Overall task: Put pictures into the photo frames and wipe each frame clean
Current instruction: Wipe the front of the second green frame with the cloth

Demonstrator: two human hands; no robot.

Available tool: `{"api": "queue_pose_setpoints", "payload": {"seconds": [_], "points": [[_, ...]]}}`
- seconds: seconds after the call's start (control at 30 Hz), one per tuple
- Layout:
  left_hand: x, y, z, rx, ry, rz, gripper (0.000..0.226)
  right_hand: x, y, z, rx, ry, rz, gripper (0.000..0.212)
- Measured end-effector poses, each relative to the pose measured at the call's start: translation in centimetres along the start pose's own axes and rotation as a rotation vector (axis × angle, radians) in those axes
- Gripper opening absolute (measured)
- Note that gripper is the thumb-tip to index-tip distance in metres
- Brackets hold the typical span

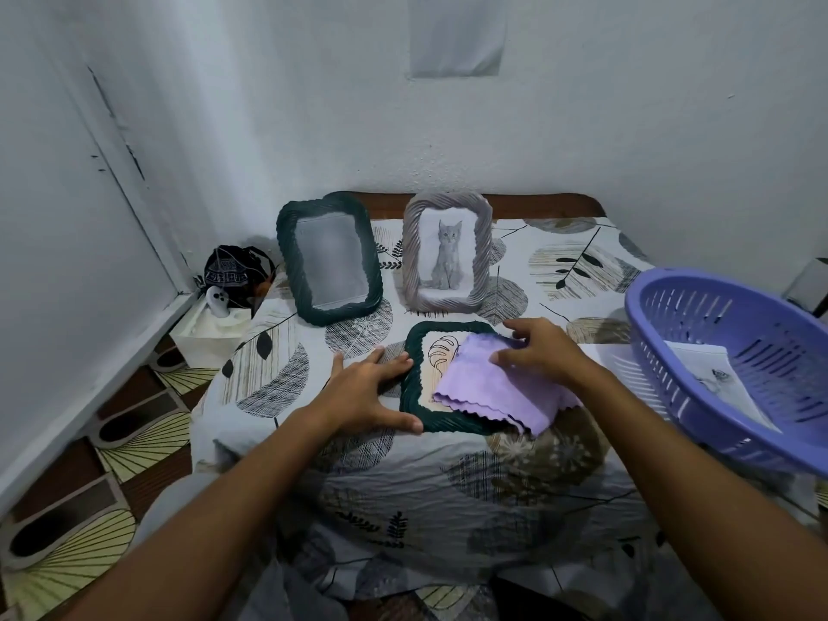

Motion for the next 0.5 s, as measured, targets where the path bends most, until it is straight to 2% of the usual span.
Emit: {"api": "queue_pose_setpoints", "payload": {"seconds": [0.07,0.1,0.2,0.3,0.37,0.43,0.5], "points": [[0.0,0.0,0.0,-0.004,0.0,-0.009,0.132,-0.1,-0.2,0.6,0.004,0.035,-0.002,0.082],[0.1,0.0,-0.1,-0.008,0.002,-0.015,0.131,-0.3,-0.4,0.8,0.01,0.055,-0.012,0.079],[0.3,-0.1,-0.3,-0.014,-0.011,-0.022,0.12,-0.7,-1.1,1.0,-0.074,0.14,-0.006,0.044],[0.2,-0.2,-0.4,-0.015,-0.032,-0.039,0.112,-1.2,-1.1,0.7,-0.273,0.186,0.215,0.04],[0.2,-0.1,-0.2,-0.02,-0.035,-0.059,0.112,-2.0,-1.0,0.4,-0.35,0.173,0.405,0.041],[0.1,-0.5,-0.2,-0.027,-0.05,-0.196,0.116,-2.9,-0.9,0.0,-0.382,0.136,0.581,0.037],[0.4,-1.5,-0.6,-0.021,-0.042,-0.487,0.108,-4.0,-0.8,-0.2,-0.388,0.096,0.759,0.033]]}}
Point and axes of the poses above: each hand's wrist, its own z-axis towards the middle knuckle, its own y-axis out of the palm, x = y × z, the point moved 6 cm from there along z, towards the middle knuckle, and after that the axes turned 13 degrees about -y, right-handed, at the moved point
